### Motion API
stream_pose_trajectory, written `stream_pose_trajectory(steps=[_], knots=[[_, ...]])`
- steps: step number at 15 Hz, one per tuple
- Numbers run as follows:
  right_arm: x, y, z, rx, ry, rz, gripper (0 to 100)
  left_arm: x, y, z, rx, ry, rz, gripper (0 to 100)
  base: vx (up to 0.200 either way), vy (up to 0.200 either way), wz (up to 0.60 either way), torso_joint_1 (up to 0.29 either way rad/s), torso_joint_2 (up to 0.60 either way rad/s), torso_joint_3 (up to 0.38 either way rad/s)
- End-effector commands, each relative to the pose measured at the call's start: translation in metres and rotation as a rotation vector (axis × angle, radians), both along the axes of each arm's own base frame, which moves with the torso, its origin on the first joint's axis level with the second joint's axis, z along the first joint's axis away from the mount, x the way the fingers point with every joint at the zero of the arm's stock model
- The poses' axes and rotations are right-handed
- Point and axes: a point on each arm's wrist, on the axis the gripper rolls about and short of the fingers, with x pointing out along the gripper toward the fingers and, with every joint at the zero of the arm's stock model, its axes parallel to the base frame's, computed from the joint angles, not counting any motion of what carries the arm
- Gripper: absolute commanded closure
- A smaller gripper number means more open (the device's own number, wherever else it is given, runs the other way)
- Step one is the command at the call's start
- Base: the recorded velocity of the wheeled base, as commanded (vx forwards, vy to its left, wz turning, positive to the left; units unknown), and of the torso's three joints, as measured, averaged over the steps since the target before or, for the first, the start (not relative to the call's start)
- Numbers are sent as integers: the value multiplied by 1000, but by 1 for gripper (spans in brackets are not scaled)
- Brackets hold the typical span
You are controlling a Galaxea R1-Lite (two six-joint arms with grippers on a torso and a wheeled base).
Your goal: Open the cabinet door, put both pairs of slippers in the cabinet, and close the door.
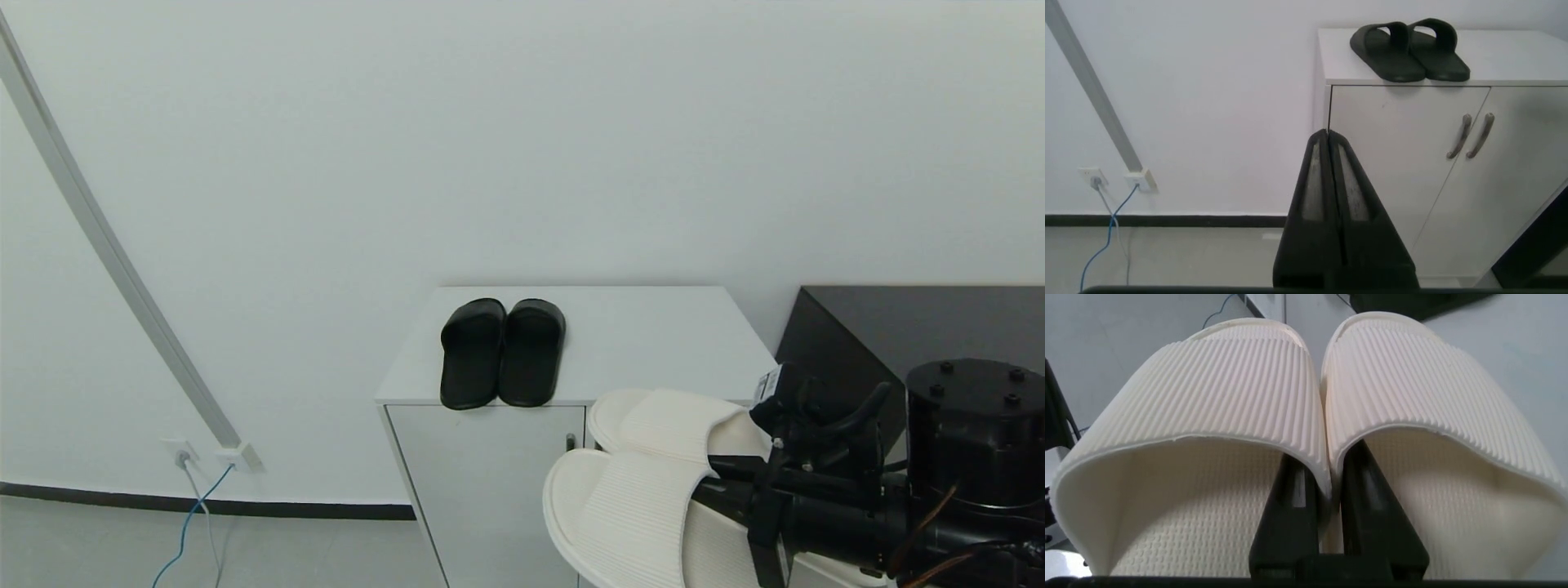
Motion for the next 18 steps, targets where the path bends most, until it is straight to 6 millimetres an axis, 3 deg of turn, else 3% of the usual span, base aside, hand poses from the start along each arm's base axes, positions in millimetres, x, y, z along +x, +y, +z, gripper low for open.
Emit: stream_pose_trajectory(steps=[1, 2, 3, 11, 18], knots=[[0, 0, -1, -2, 2, 1, 100, 0, 0, 0, -1, 1, 1, 100, 0, 0, 0, 0, 0, 0], [0, 0, -1, -3, 3, 1, 100, 0, 0, 0, -1, 2, -2, 100, 0, 0, 0, 0, 0, 0], [0, 0, -1, -3, 3, 3, 100, 0, 0, 0, -2, 2, -2, 0, 0, 0, 0, 0, 0, 0], [-1, -1, -4, -11, 11, 5, 100, 0, 0, 0, -1, 1, -1, 0, 0, 0, 0, -125, 301, 167], [-1, 0, -5, -14, 12, 5, 100, 0, 0, 0, -2, 2, -1, 0, 0, 0, 0, -214, 516, 293]])
